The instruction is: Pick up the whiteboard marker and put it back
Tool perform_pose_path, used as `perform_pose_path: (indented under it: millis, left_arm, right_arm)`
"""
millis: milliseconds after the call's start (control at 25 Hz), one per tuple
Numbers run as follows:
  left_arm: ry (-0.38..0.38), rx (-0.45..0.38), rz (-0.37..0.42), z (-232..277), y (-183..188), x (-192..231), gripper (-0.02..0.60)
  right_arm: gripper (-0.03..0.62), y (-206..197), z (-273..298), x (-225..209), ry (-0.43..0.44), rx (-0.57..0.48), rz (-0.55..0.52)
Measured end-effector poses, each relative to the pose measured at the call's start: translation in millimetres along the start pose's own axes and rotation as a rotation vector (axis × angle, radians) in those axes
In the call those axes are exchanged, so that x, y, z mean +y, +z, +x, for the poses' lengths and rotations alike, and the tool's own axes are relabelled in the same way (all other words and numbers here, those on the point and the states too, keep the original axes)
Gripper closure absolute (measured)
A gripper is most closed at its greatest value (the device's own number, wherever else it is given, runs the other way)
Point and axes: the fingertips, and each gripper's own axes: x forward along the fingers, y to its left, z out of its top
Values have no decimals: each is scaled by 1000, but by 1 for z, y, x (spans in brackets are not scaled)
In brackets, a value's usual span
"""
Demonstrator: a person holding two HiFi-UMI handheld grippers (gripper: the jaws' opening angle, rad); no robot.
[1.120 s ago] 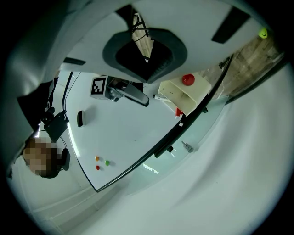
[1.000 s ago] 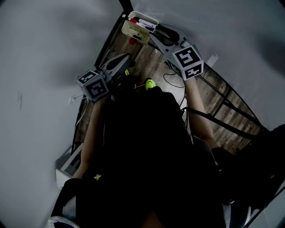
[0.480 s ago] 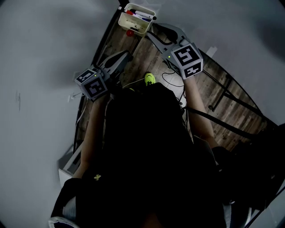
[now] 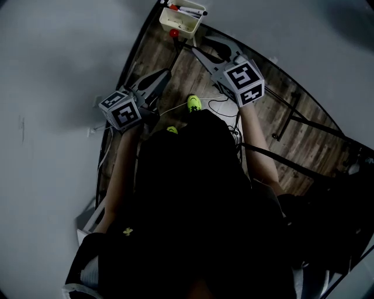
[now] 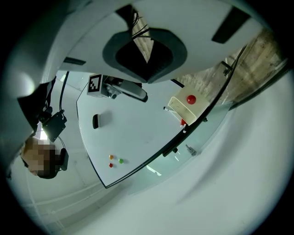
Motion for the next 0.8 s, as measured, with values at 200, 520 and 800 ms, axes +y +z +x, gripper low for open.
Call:
perform_pose_path:
  millis: [200,520,800]
  left_arm:
    - [-29,0,19,-17,-8,-12,575]
    - [-97,-8,50,-38,-12,-23,575]
    - [-140,-2,66,-73,-26,-46,575]
  right_arm:
    - [461,4,-10,22,-24,-10,-9]
    - [482,8,-21,47,-68,-18,-17]
    - [585,14,-39,97,-79,-21,-16]
